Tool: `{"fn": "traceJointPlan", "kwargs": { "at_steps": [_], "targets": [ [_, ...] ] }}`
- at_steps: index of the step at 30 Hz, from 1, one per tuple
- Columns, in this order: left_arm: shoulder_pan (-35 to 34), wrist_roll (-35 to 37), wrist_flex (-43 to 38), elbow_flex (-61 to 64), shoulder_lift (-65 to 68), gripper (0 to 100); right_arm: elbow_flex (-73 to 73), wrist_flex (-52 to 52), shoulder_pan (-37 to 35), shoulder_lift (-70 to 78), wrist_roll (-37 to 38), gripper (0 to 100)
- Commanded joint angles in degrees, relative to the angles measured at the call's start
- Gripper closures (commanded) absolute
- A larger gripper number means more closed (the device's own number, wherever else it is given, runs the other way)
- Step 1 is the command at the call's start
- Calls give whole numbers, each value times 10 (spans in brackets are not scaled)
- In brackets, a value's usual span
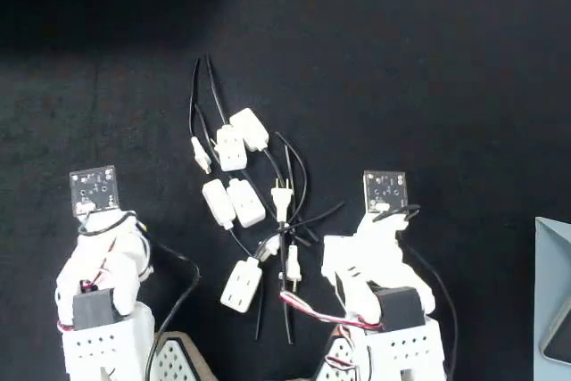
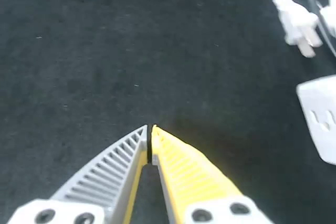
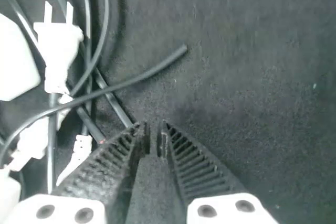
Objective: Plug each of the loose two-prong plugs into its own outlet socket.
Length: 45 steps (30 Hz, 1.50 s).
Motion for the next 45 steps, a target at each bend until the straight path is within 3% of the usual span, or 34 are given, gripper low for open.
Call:
{"fn": "traceJointPlan", "kwargs": {
  "at_steps": [1, 7, 15, 23, 30, 37, 45],
  "targets": [
    [-16, 3, -8, -20, -4, 970, -42, -51, 8, -38, 56, 952],
    [-15, 0, -12, 2, -4, 970, -66, -145, 23, -34, 190, 953],
    [-12, -1, -14, 12, -4, 970, -257, -99, 22, 55, 198, 985],
    [-11, -1, -14, 12, -4, 970, -432, -86, 17, 373, 180, 981],
    [-11, -1, -14, 12, -4, 970, -491, -88, -99, 595, 152, 972],
    [-11, 0, -15, 12, -4, 970, -557, -88, -167, 742, 54, 811],
    [-12, -1, -15, 12, -4, 970, -582, -129, -201, 887, 29, 794]
  ]
}}
